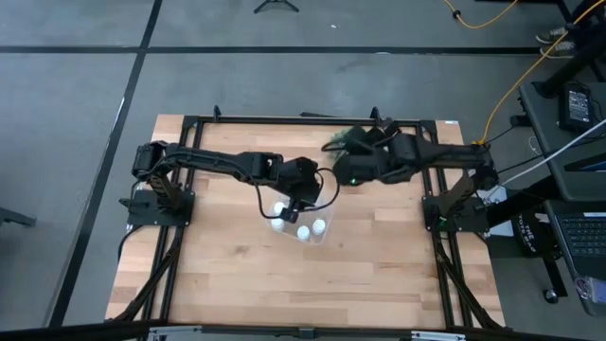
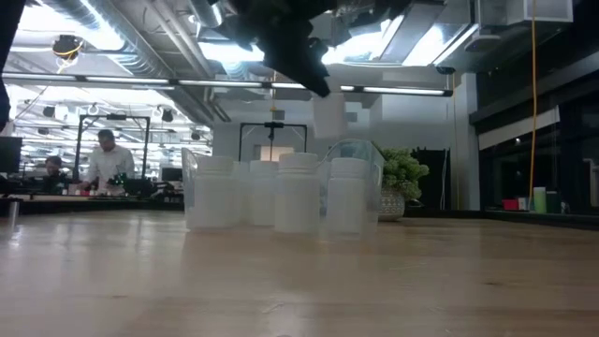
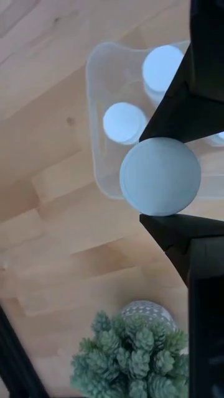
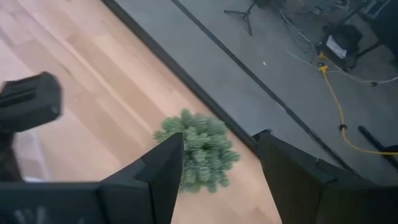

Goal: Pick and place pill bottles into a basket
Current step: Put the white pill bottle into the transparent bin

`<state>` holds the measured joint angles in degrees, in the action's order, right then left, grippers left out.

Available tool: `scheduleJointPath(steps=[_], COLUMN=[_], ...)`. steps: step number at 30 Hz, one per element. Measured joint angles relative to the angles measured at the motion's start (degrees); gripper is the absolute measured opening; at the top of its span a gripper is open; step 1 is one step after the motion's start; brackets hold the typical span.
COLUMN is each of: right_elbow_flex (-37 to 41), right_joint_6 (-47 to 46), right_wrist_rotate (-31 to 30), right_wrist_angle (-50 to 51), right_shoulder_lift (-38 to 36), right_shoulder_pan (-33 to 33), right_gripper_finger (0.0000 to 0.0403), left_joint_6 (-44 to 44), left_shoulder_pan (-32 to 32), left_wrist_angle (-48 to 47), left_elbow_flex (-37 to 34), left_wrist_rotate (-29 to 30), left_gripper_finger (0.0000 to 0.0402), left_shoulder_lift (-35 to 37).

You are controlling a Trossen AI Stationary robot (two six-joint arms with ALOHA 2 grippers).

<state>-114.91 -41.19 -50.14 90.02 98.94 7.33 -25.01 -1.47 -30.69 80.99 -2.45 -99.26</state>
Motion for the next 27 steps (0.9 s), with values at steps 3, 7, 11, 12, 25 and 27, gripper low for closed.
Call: scheduleJointPath(steps=[3,7,11,12,25,27], right_elbow_flex=[0.00,0.00,0.00,0.00,0.54,2.64], right_joint_6=[2.85,5.71,7.38,7.53,9.97,9.22], right_wrist_rotate=[0.07,0.05,0.14,0.25,0.22,0.19], right_wrist_angle=[-0.02,0.00,0.00,-0.01,-0.20,-0.08], right_shoulder_lift=[-1.46,-3.41,-4.70,-4.90,-8.41,-11.35], right_shoulder_pan=[-1.83,-3.47,-3.80,-3.79,-3.73,-3.73], right_gripper_finger=[0.0210,0.0210,0.0210,0.0210,0.0210,0.0210], left_joint_6=[2.54,4.27,7.24,7.99,11.66,12.28], left_shoulder_pan=[-0.21,0.21,0.62,0.73,1.06,0.89], left_wrist_angle=[0.83,0.97,1.21,1.19,0.48,-0.41], left_elbow_flex=[0.10,0.17,0.15,0.07,0.04,0.04], left_wrist_rotate=[0.74,1.04,1.10,1.10,0.87,0.83], left_gripper_finger=[0.0155,0.0155,0.0155,0.0155,0.0155,0.0155], left_shoulder_lift=[0.00,-0.03,-0.78,-0.96,-3.08,-3.08])
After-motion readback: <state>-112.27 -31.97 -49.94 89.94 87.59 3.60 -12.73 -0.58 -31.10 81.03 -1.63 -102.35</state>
